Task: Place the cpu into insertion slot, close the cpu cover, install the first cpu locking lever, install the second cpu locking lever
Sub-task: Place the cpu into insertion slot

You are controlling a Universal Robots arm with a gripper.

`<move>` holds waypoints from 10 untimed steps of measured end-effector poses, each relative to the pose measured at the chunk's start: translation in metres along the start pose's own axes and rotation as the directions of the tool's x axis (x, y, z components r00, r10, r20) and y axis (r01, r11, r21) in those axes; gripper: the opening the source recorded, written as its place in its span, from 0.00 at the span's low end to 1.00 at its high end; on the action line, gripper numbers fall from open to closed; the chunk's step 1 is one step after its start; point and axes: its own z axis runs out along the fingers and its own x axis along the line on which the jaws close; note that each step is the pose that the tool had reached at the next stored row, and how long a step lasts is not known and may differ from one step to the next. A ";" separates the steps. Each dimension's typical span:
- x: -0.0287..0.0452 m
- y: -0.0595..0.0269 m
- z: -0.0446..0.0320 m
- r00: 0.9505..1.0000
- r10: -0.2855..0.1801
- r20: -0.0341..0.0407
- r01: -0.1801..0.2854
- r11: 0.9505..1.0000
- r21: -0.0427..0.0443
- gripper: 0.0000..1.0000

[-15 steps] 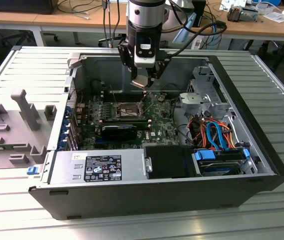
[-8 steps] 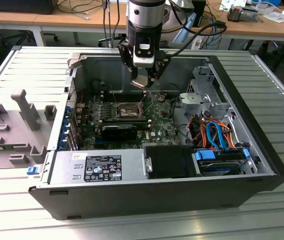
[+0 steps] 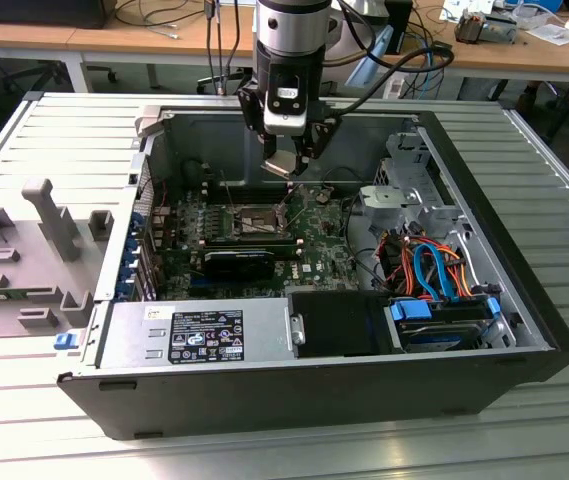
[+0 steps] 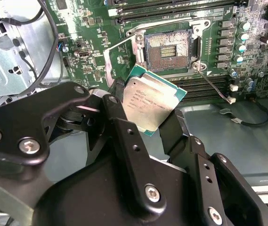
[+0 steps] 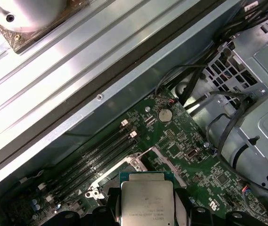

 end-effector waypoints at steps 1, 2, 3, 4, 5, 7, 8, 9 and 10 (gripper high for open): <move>0.0000 0.0000 0.0000 1.000 0.003 0.000 -0.003 1.000 0.000 0.55; 0.0000 0.0000 0.0000 1.000 0.006 0.001 -0.006 1.000 0.000 0.55; 0.0000 0.0000 0.0000 1.000 0.009 0.001 -0.009 1.000 0.000 0.55; 0.0000 0.0000 0.0000 1.000 0.012 0.001 -0.012 1.000 0.000 0.55; 0.0000 0.0000 0.0000 1.000 0.015 0.001 -0.015 1.000 0.000 0.55; 0.0000 0.0000 0.0000 1.000 0.020 0.002 -0.020 1.000 0.000 0.55; 0.0000 0.0000 0.0000 1.000 0.023 0.002 -0.023 1.000 0.000 0.55; 0.0000 0.0000 0.0001 1.000 0.026 0.002 -0.026 1.000 -0.001 0.55; 0.0000 0.0000 0.0001 1.000 0.028 0.003 -0.028 1.000 -0.001 0.55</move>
